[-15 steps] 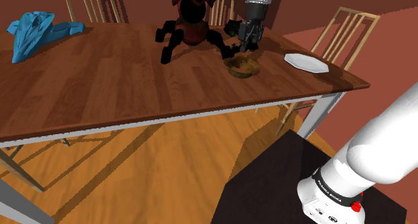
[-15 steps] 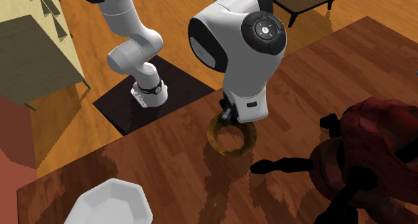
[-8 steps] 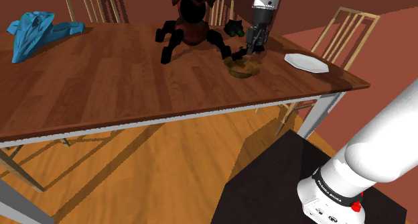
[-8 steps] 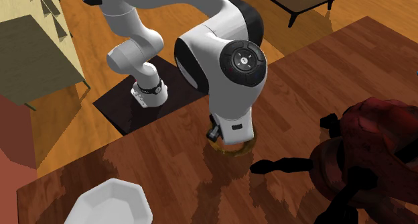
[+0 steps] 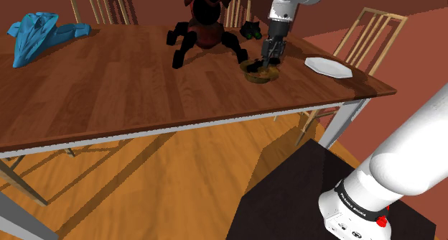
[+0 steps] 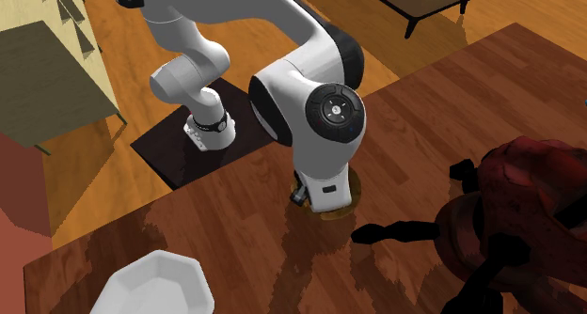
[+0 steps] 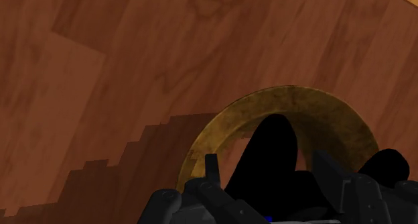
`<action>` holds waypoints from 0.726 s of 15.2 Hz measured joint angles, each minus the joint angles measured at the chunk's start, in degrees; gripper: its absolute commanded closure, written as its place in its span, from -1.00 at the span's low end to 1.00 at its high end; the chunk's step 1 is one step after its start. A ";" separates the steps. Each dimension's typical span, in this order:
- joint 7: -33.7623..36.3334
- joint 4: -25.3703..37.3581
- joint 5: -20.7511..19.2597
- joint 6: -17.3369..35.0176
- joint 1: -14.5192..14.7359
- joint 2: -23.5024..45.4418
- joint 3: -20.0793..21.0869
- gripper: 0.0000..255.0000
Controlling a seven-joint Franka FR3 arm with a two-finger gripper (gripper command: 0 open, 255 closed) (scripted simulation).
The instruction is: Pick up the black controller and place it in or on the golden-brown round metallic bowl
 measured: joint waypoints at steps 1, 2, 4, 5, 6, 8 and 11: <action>-0.04 -0.27 -0.01 0.30 0.00 0.02 -0.01 1.00; -0.07 -0.34 -0.01 0.41 -0.02 0.07 -0.03 1.00; -0.07 -0.38 -0.01 0.51 -0.03 0.02 -0.05 1.00; -0.09 -0.41 -0.03 0.53 -0.05 -0.01 -0.08 1.00; -0.11 -0.42 -0.03 0.56 -0.04 0.02 -0.07 1.00; -0.07 -0.51 -0.02 0.54 0.00 0.10 -0.04 -1.00; -0.06 -0.65 -0.01 0.59 0.03 0.14 -0.01 -1.00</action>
